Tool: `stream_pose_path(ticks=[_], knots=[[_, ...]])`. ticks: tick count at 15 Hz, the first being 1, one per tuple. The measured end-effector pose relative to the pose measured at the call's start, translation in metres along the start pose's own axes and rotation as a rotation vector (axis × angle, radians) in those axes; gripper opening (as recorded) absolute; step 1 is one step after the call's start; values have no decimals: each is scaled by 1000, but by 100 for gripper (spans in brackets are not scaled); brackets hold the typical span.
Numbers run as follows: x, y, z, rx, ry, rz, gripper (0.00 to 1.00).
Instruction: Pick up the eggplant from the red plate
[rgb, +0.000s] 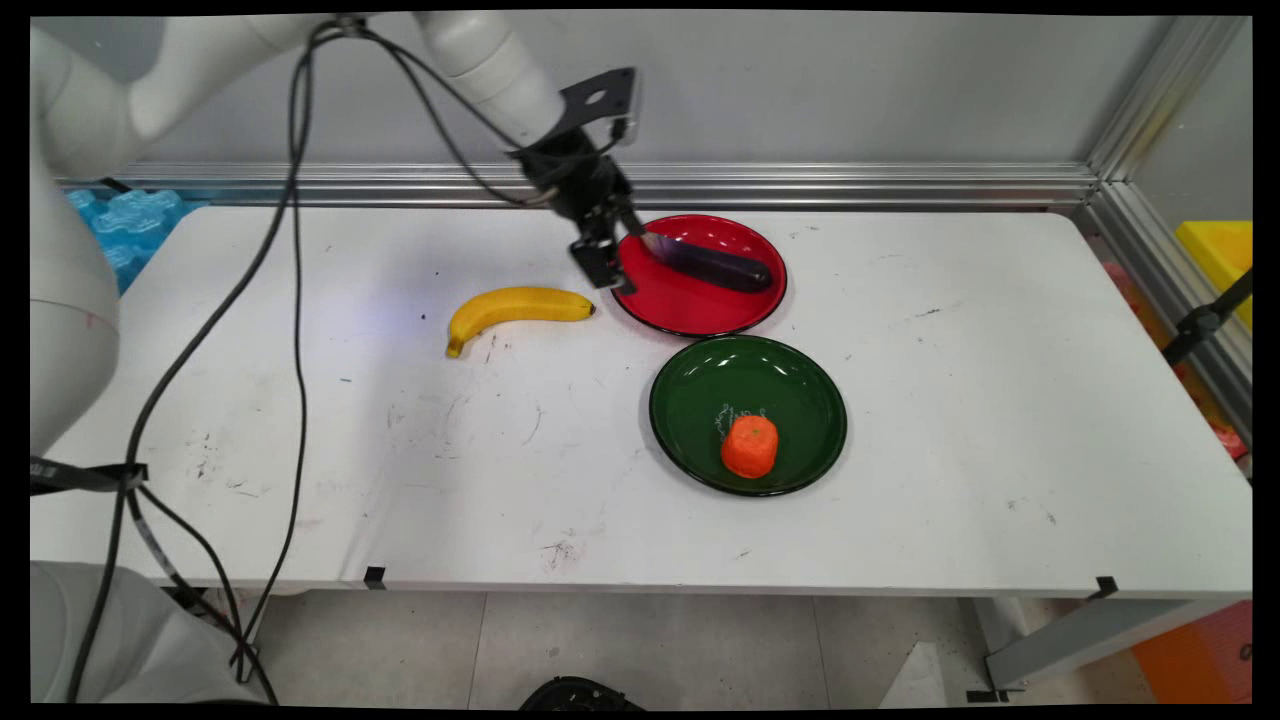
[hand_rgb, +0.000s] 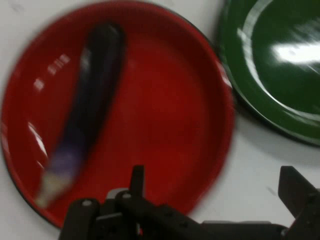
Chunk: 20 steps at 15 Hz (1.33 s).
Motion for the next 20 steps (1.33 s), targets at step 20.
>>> stream_pose_path(ticks=[20], knots=[[30, -109, 130, 37, 131, 128, 100]])
